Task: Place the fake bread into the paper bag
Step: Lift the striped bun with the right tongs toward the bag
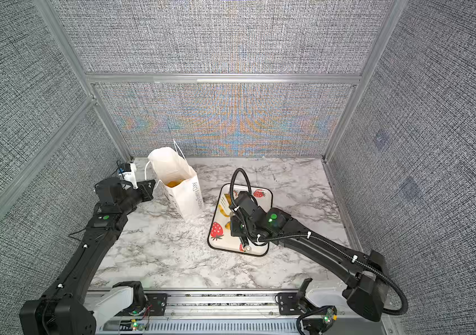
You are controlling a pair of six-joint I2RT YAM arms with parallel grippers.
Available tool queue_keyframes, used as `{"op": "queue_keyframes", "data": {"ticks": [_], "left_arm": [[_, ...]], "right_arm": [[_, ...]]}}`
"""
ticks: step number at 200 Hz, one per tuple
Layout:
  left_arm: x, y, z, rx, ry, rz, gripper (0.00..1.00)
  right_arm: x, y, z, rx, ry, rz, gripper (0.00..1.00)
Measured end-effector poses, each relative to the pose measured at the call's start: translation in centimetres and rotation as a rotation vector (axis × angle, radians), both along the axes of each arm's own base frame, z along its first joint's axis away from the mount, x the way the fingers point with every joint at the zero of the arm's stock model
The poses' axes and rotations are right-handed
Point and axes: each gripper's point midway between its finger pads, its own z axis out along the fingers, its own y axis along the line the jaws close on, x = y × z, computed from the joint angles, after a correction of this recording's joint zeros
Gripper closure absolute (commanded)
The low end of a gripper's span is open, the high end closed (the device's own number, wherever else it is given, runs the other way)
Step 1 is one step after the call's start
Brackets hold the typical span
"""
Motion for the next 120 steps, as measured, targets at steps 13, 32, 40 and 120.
{"op": "queue_keyframes", "data": {"ticks": [13,32,40,120], "left_arm": [[0.0,0.0,0.0,0.000,0.001,-0.001,1.00],[0.0,-0.2,-0.1,0.000,0.003,-0.005,1.00],[0.0,-0.2,-0.1,0.000,0.003,-0.005,1.00],[0.1,-0.2,-0.3,0.001,0.007,-0.004,1.00]], "right_arm": [[0.2,-0.1,0.5,0.007,-0.015,-0.003,0.64],[0.6,-0.1,1.2,0.021,-0.037,-0.006,0.65],[0.8,0.0,1.5,0.026,-0.045,-0.008,0.65],[2.2,0.9,4.2,0.069,-0.116,0.005,0.64]]}}
